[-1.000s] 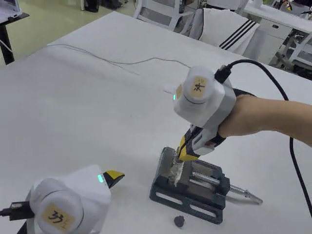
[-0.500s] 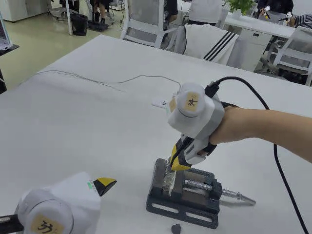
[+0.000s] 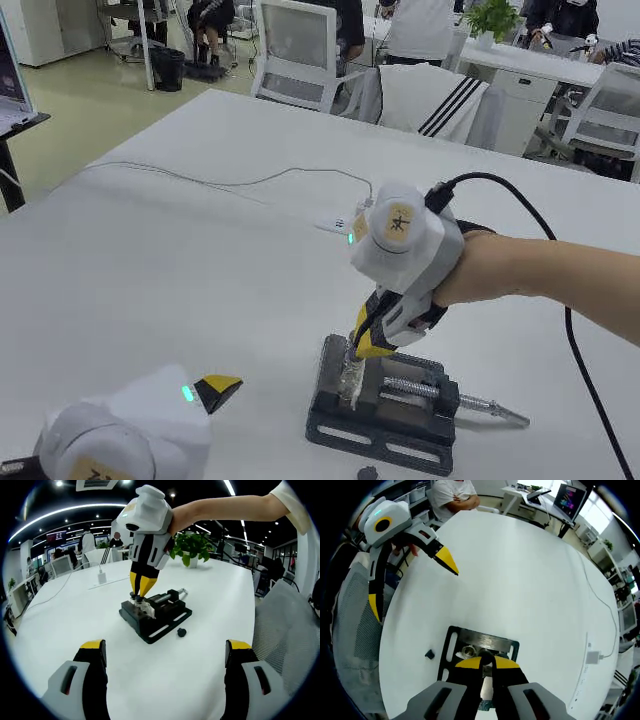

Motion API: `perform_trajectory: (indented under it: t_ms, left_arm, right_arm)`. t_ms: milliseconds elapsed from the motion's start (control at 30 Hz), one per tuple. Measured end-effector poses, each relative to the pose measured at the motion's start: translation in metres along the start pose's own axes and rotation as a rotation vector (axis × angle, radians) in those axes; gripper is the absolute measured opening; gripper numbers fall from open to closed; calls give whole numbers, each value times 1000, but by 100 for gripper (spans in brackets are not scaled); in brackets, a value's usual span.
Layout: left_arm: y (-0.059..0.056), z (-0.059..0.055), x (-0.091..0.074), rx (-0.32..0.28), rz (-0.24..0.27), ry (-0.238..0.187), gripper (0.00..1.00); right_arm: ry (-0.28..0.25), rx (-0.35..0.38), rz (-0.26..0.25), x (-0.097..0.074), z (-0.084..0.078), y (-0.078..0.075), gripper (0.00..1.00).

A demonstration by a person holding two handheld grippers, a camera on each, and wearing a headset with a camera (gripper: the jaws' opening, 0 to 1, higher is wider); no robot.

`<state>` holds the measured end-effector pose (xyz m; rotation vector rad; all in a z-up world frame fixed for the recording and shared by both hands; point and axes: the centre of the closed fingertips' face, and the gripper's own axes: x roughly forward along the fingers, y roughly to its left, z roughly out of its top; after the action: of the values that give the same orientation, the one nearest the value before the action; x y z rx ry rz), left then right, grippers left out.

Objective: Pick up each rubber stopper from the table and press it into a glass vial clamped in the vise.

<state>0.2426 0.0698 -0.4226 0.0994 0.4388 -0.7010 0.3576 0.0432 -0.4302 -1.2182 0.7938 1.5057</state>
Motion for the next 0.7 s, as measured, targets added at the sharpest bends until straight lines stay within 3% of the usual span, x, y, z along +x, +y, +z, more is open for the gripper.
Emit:
perform_trajectory:
  t_ms: [267,367,700]
  left_arm:
    - [1,0,-2,5,1,2,99]
    - [1,-1,-3,8,2,5,99]
    - [-1,1,-2,18,-4,2,99]
  right_arm:
    - [-10,19,-22,-6,-1,0,15]
    - [-33,43,-28,-11,0,4,25]
    - [-71,90,-16,-13,-8,28,32]
